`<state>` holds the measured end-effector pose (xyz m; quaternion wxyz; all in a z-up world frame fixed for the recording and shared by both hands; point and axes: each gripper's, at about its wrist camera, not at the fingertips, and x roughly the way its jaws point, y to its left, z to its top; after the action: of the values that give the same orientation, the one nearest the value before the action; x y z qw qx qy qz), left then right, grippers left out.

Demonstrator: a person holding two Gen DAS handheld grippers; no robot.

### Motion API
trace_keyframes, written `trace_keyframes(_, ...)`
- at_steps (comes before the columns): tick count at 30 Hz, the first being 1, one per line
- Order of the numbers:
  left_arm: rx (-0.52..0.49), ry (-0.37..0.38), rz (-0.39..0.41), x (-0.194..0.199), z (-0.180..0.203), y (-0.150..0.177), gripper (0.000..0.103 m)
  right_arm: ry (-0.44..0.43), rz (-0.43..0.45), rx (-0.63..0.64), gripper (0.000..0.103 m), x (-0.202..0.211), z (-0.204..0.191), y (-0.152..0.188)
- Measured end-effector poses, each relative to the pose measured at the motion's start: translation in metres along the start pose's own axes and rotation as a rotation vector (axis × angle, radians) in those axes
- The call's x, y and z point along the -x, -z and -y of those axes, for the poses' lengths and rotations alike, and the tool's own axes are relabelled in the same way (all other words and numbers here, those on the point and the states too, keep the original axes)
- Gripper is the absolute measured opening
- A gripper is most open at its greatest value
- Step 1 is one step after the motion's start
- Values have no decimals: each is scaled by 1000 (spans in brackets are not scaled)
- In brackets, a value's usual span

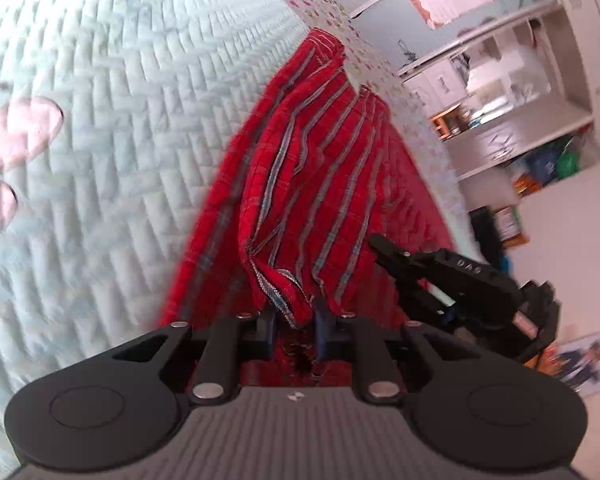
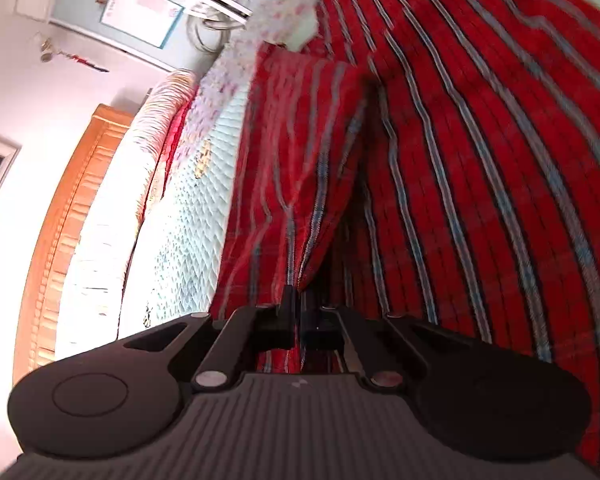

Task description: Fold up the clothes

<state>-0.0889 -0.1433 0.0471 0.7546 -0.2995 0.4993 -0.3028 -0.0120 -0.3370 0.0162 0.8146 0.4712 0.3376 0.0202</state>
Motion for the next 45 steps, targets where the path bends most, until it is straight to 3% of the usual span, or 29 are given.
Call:
trace_keyframes(3, 36, 71, 22, 8, 9, 4, 17, -2, 12, 16, 0, 6, -2, -4)
trace_keyframes(5, 11, 8, 9, 1, 9, 10, 18, -3, 16, 23, 0, 9, -2, -7)
trace_keyframes(7, 49, -56, -64, -16, -9, 16, 19, 1, 16, 20, 3, 11, 2, -9)
trace_keyframes(10, 93, -40, -109, -23, -26, 18, 25, 43, -16, -56, 6, 6, 29, -11)
trace_keyframes(12, 70, -41, -92, -11, -21, 15, 51, 48, 2, -57, 6, 11, 30, -12)
trace_keyframes(15, -84, -133, -36, 17, 3, 17, 56, 37, 58, -23, 6, 27, 18, -13)
trace_keyframes(17, -185, -213, -6, 32, 21, 17, 56, 30, 95, 0, 6, 37, 10, -14)
trace_keyframes(18, -222, -214, 10, 36, 29, 16, 56, 18, 107, 12, 6, 40, 6, -15)
trace_keyframes(21, -305, -134, 48, 33, 54, 4, 58, -69, 91, 25, 6, 27, -3, -27)
trace_keyframes(24, -358, -48, 55, -1, 61, -16, 60, -128, 86, -9, 7, 0, -1, -50)
trace_keyframes(26, -327, -133, 39, -32, 49, -23, 59, -148, 104, -57, 13, -16, 12, -57)
trace_keyframes(27, -307, -198, 22, -45, 41, -24, 58, -158, 113, -82, 24, -23, 18, -61)
trace_keyframes(28, -318, -226, 20, -51, 35, -22, 55, -149, 114, -107, 29, -32, 26, -64)
trace_keyframes(29, -345, -235, 27, -54, 30, -19, 50, -100, 96, -136, 28, -44, 35, -69)
trace_keyframes(30, -372, -244, 33, -58, 25, -16, 50, -64, 79, -161, 11, -53, 45, -71)
trace_keyframes(32, -428, -265, 25, -57, 29, -11, 50, -53, 59, -167, 0, -55, 51, -71)
trace_keyframes(37, -429, -272, 13, -43, 39, -10, 52, -150, 105, -102, 25, -24, 32, -72)
trace_keyframes(39, -406, -270, 33, -37, 45, -10, 53, -129, 103, -88, 35, -26, 34, -73)
trace_keyframes(40, -405, -281, 47, -38, 50, -9, 53, -94, 75, -94, 34, -33, 41, -75)
trace_keyframes(41, -400, -288, 59, -36, 55, -7, 53, -68, 54, -102, 19, -40, 48, -77)
trace_keyframes(42, -394, -290, 74, -35, 60, -7, 53, -65, 52, -117, 12, -41, 53, -78)
trace_keyframes(43, -396, -284, 95, -34, 66, -9, 53, -72, 56, -130, 13, -38, 54, -79)
trace_keyframes(45, -418, -260, 138, -32, 81, -13, 54, -99, 84, -125, 27, -24, 50, -80)
